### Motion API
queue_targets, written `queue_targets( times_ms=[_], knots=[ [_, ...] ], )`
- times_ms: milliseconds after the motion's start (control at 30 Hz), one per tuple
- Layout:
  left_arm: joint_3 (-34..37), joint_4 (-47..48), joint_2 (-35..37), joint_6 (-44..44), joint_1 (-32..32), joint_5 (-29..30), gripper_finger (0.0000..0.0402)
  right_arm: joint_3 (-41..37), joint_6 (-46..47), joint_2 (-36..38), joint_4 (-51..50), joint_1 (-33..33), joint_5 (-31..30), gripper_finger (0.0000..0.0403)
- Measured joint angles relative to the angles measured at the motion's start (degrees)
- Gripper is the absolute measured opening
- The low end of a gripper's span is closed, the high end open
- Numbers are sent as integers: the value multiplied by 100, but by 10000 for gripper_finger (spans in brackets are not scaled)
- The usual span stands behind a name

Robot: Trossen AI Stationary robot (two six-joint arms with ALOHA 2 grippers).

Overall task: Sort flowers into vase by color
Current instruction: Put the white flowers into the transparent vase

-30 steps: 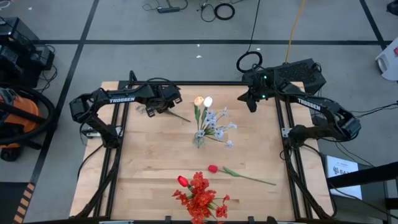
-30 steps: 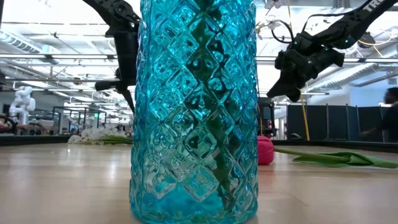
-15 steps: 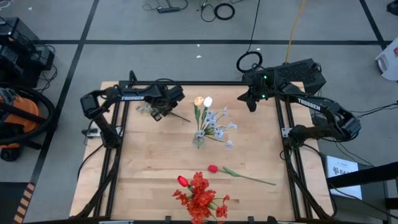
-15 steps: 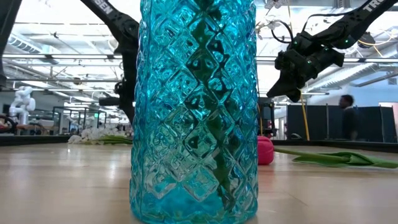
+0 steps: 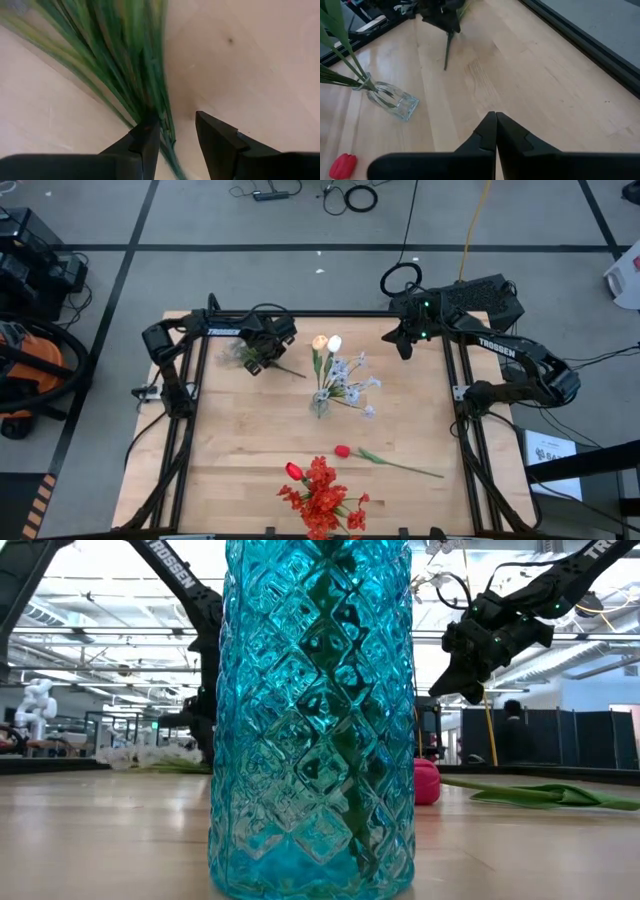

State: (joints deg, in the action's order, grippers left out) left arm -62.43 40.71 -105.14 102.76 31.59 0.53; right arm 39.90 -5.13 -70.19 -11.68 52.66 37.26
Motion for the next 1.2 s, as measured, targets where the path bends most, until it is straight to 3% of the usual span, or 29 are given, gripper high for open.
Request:
queue_targets(
  times_ms=[433, 1033, 1200],
  knots=[
    [35, 153, 429, -111, 85, 48, 137, 0, 0, 0, 9, 0, -101, 0],
    [51, 349, 73, -147, 64, -152, 137, 0, 0, 0, -9, 0, -130, 0],
    [33, 352, 5, -808, 48, -24, 135, 0, 0, 0, -48, 0, -126, 0]
  ],
)
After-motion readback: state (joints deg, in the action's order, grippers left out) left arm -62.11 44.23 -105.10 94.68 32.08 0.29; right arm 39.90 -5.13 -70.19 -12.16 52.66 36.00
